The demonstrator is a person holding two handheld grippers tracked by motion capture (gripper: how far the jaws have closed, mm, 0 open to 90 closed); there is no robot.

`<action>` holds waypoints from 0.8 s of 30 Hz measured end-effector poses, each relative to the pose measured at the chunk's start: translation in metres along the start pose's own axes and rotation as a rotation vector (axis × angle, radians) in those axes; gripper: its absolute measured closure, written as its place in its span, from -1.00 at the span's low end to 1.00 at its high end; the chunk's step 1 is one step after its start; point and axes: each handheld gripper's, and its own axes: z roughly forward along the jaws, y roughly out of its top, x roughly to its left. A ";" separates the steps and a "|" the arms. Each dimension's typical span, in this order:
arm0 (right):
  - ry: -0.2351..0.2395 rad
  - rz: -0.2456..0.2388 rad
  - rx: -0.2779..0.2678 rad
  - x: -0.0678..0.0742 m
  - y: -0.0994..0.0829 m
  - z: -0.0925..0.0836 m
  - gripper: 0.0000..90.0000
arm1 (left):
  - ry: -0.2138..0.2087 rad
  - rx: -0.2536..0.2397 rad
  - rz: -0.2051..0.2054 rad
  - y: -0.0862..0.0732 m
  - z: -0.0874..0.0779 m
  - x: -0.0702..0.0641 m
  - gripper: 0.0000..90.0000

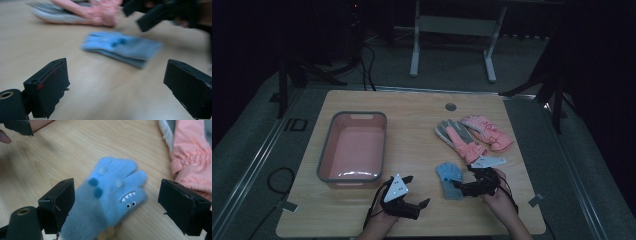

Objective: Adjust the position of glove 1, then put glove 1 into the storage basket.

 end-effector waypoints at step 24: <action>0.059 0.145 0.049 -0.024 0.008 0.009 0.01 | -0.239 0.150 0.235 0.039 0.054 -0.030 -0.55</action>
